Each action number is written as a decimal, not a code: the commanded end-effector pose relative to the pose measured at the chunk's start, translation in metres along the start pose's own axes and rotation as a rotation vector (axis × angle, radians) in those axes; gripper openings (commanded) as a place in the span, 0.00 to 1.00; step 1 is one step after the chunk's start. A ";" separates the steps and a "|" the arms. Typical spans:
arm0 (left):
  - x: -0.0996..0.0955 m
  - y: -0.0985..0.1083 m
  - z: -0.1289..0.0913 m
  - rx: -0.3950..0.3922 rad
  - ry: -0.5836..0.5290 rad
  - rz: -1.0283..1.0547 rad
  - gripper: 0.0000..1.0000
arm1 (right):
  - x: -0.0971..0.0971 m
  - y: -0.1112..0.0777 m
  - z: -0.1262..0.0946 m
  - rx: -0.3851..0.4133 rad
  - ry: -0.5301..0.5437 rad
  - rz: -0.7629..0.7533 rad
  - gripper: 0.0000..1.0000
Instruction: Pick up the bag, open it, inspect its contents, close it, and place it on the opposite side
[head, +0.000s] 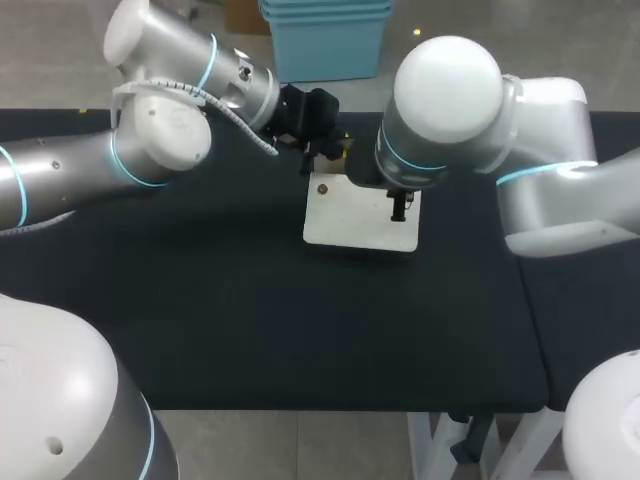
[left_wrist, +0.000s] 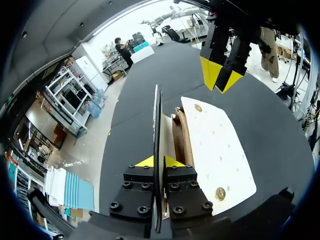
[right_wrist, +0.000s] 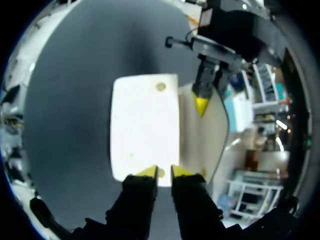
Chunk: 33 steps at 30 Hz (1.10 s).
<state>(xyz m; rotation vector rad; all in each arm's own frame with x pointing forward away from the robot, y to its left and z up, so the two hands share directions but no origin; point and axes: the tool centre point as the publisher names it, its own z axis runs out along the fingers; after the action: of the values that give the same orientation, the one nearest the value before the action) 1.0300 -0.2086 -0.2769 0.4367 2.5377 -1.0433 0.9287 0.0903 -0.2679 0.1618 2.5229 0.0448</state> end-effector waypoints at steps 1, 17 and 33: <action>-0.003 0.012 0.012 0.023 0.010 0.016 0.00 | 0.015 -0.006 0.010 -0.024 -0.032 0.011 0.00; 0.000 0.032 0.032 -0.027 0.009 -0.016 0.00 | 0.056 -0.002 0.032 -0.051 -0.062 0.063 0.00; 0.002 0.035 0.036 -0.030 0.008 -0.013 0.00 | 0.068 0.002 0.040 -0.052 -0.081 0.092 0.00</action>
<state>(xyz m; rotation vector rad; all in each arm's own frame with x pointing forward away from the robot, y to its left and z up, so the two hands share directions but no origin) 1.0496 -0.2089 -0.3194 0.4068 2.5823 -1.0056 0.8971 0.0989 -0.3374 0.2514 2.4387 0.1402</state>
